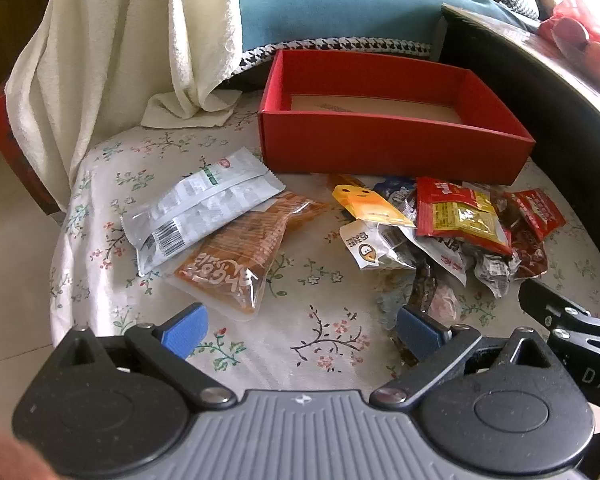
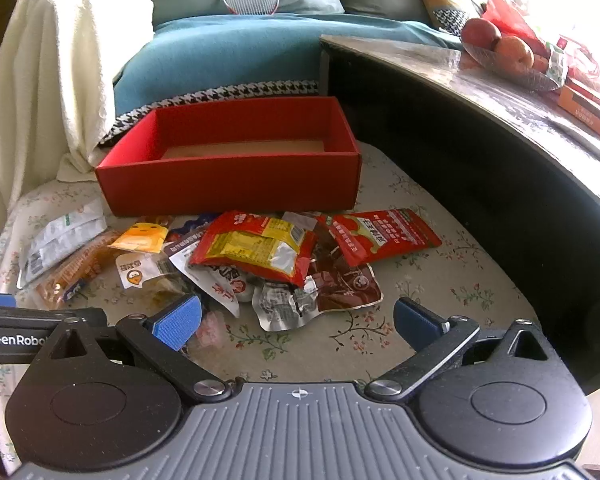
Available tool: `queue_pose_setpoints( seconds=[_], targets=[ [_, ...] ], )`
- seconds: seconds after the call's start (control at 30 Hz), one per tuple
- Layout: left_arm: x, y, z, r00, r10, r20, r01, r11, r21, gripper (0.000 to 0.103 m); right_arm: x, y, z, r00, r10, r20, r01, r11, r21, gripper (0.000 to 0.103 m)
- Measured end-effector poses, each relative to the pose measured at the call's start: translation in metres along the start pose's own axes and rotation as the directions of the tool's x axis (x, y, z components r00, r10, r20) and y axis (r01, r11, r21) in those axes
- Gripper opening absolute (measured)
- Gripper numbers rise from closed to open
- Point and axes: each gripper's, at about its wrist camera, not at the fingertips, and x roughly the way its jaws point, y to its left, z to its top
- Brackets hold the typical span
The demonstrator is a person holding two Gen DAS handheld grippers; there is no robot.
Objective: Organize snacks
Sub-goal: 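Move both tools toward the pile of snack packets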
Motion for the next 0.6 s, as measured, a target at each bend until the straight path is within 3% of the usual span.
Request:
queue_pose_setpoints(
  seconds=[0.6],
  targets=[
    [-0.0018, -0.0011, 0.0025, 1.0, 0.007, 0.005, -0.007, 1.0, 0.007, 0.096, 0.002, 0.0016, -0.0005, 1.0, 0.003, -0.011, -0.004, 1.0, -0.009, 0.103]
  ],
)
